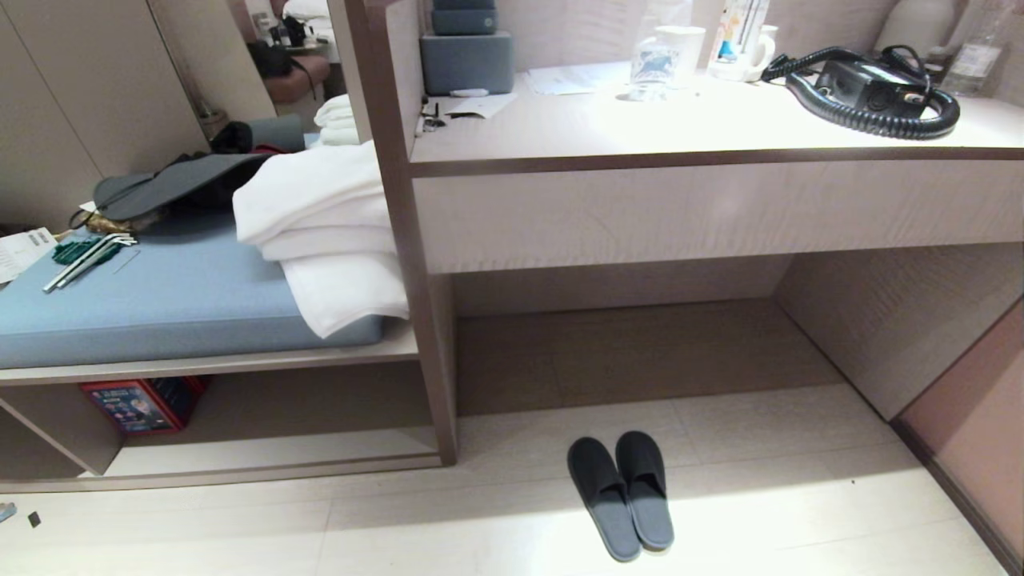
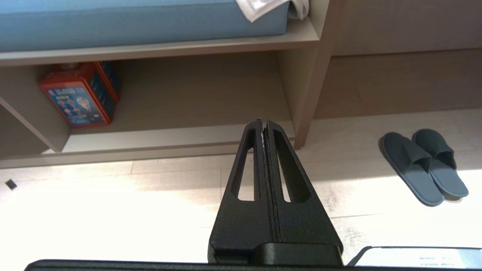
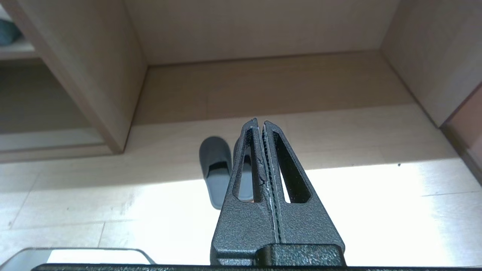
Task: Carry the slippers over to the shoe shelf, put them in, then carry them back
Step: Pick up the slippers on the floor
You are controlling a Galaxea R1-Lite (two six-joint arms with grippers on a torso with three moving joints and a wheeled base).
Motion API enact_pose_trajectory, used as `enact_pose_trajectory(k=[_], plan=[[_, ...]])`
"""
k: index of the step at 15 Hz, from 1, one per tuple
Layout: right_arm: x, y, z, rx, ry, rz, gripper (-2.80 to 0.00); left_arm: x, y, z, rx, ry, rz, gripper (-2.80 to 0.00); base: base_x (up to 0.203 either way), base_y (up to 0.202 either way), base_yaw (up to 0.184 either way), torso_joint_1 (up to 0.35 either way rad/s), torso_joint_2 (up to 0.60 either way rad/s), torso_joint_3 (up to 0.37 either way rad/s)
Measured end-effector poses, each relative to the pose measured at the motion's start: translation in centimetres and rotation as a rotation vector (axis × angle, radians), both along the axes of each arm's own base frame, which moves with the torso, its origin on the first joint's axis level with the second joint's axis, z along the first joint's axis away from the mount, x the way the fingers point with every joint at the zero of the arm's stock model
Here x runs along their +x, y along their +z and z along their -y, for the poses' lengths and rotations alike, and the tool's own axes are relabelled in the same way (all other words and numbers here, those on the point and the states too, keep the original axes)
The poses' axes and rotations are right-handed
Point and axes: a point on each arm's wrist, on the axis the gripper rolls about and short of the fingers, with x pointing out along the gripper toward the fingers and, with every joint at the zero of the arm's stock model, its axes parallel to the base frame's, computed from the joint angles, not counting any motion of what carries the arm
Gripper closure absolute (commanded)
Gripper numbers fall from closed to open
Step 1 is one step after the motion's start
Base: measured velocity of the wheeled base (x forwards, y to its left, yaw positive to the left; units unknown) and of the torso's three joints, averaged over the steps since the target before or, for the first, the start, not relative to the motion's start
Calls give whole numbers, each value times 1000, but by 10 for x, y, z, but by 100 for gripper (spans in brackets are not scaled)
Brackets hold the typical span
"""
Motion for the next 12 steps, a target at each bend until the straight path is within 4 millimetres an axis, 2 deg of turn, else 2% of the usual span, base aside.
enact_pose_trajectory(k=[12], plan=[[0,0,0,15,-1,2,0,0,0,0,0,0,0,0,0,0,0,3,2,-199]])
